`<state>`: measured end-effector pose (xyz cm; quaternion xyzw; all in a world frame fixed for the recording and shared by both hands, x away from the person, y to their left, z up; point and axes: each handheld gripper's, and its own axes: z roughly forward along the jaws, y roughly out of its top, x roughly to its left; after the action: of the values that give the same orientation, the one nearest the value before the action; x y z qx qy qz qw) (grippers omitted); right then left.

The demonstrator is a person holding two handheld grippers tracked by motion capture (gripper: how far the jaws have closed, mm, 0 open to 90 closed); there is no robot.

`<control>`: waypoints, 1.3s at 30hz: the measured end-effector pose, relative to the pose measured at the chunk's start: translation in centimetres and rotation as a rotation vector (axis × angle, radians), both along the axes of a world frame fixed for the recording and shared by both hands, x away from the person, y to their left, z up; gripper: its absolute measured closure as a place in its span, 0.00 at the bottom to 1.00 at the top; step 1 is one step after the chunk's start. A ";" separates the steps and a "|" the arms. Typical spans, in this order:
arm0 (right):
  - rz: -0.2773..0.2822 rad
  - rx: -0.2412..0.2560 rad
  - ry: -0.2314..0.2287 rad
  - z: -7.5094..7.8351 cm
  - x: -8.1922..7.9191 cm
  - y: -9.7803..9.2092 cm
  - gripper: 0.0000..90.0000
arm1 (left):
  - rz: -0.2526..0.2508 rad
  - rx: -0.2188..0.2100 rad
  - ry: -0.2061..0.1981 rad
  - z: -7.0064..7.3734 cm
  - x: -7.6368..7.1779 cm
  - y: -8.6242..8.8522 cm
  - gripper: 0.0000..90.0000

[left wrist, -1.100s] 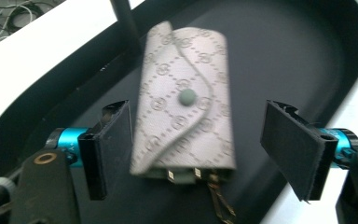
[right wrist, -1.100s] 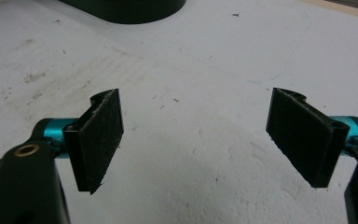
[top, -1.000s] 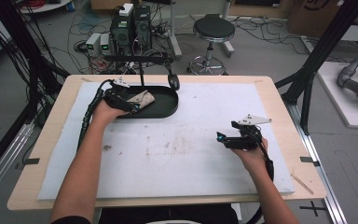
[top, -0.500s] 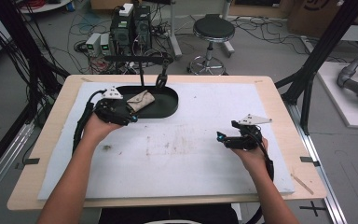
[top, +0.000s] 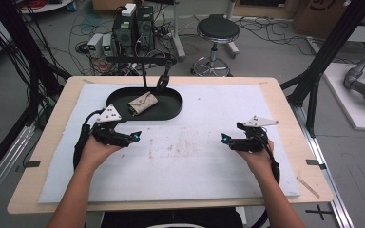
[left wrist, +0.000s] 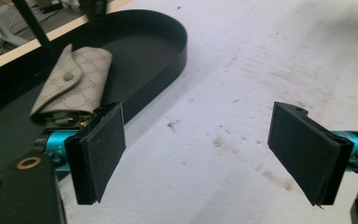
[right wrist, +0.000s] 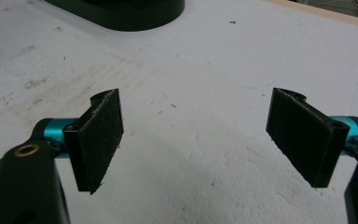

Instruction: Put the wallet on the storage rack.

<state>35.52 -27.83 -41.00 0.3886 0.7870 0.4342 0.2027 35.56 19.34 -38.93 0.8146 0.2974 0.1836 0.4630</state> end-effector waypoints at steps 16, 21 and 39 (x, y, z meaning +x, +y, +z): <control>-0.006 0.032 0.002 0.1 0.4 -0.6 0.21 | 0.019 0.006 0.034 -1.8 -0.6 0.1 0.20; -0.010 0.022 0.007 0.1 0.2 -0.6 0.21 | 0.020 -0.002 0.036 -1.8 -0.7 0.0 0.20; -0.023 0.014 0.004 0.1 0.1 -0.8 0.21 | 0.021 -0.026 0.048 -1.7 -1.0 0.7 0.20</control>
<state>35.65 -28.67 -40.91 0.3999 0.7798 0.4366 0.2036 34.59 20.01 -40.65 0.8095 0.3192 0.1648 0.4644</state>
